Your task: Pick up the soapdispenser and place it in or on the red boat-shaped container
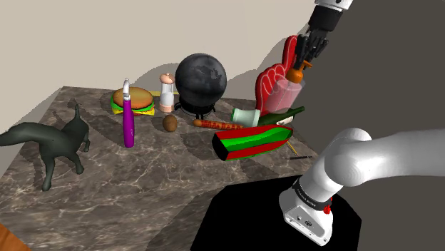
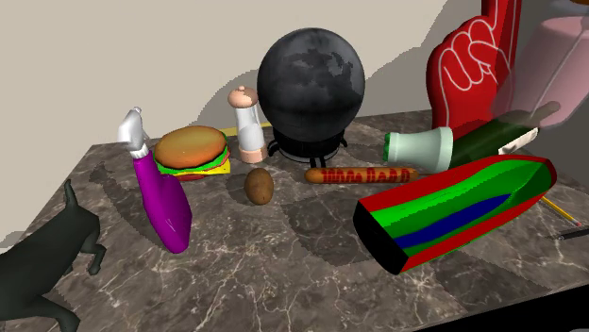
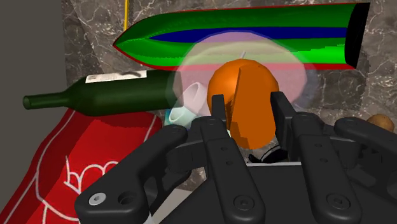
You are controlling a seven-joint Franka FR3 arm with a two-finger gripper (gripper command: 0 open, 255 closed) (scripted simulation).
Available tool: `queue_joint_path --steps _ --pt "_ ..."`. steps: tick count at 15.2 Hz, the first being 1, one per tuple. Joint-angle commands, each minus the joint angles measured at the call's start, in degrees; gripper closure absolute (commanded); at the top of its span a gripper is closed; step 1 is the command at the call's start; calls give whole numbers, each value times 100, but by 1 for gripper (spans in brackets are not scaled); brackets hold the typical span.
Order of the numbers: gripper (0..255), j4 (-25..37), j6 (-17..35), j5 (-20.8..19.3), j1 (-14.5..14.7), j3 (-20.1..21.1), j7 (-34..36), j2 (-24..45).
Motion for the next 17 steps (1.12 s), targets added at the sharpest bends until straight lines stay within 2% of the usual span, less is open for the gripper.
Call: queue_joint_path --steps 1,17 --pt "255 -207 124 -11 -5 -11 0 -86" --pt "255 -1695 1205 -74 -36 -73 46 -493"
